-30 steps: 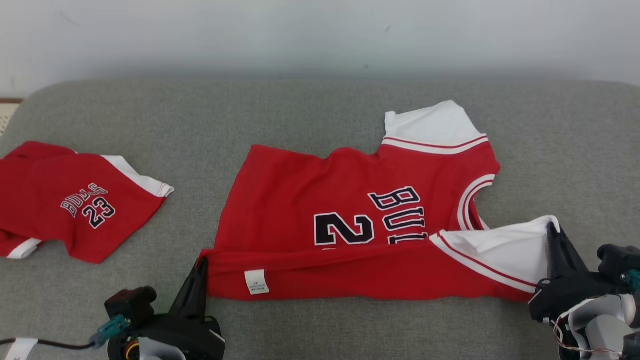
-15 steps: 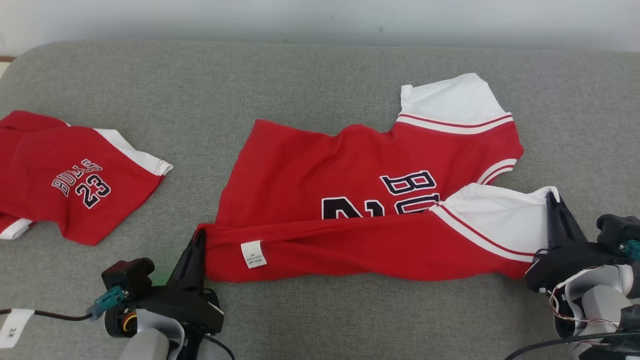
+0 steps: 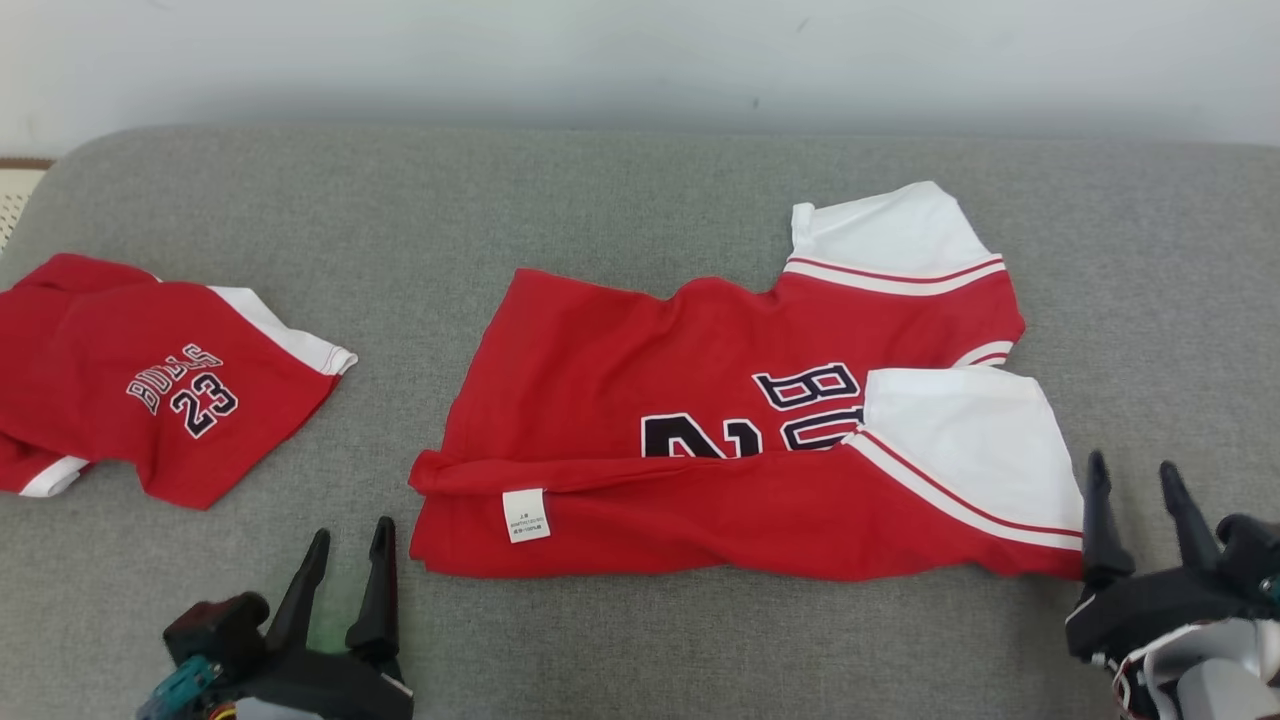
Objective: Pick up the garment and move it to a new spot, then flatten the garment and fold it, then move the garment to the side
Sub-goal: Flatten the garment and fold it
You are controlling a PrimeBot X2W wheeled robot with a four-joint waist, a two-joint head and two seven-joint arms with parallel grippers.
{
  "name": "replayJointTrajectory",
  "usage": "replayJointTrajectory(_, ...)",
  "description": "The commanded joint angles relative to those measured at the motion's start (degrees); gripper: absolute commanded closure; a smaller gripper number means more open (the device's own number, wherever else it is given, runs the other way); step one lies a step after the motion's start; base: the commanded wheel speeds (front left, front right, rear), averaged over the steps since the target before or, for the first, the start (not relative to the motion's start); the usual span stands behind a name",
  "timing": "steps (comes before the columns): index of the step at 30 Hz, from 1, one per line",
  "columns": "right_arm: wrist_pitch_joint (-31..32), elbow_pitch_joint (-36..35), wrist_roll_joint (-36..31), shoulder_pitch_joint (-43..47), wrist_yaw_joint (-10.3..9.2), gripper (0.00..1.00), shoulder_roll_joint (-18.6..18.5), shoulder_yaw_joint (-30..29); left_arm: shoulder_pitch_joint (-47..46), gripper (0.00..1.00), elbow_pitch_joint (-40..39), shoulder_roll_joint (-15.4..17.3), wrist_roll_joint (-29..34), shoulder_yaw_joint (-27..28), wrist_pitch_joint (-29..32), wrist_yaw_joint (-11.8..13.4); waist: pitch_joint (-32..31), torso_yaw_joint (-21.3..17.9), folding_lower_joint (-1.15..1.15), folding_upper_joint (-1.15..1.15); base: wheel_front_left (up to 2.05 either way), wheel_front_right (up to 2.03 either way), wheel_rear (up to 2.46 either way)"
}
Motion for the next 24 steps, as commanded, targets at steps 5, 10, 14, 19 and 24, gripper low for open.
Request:
replayJointTrajectory(5, 0.0, -2.5, 1.6, 4.6, -0.08, 0.0, 0.6, 2.6, 4.0, 0.0, -1.5, 0.1, -0.7, 0.8, -0.2, 0.0, -1.9, -1.3, 0.0, 0.0, 0.0, 0.0, 0.0)
replayJointTrajectory(10, 0.0, -1.9, 3.2, 6.2, -0.08, 0.0, 0.6, 4.5, 5.9, 0.0, -2.3, 0.1, -1.9, -0.4, -0.2, 0.4, -1.9, -1.6, 0.0, 0.0, 0.0, 0.0, 0.0)
replayJointTrajectory(14, 0.0, -0.1, 4.7, 5.6, -0.08, 0.0, 0.9, 5.2, 6.1, 0.0, -2.7, 0.1, -2.1, -1.6, -0.2, 0.8, -1.4, -1.1, 0.0, 0.0, 0.0, 0.0, 0.0)
replayJointTrajectory(19, 0.0, 2.7, 5.6, 4.4, -0.08, 0.0, 1.0, 4.8, 5.6, 0.0, -2.9, 0.1, -1.8, -1.9, -0.2, 0.7, -0.9, 0.2, 0.0, 0.0, 0.0, 0.0, 0.0)
replayJointTrajectory(24, 0.0, 6.9, 5.4, 3.7, -0.08, 0.06, 1.4, 4.7, 5.7, 0.0, -2.8, 0.1, -1.4, -1.8, -0.2, 0.4, -0.8, 1.3, 0.0, 0.0, 0.0, 0.0, 0.0)
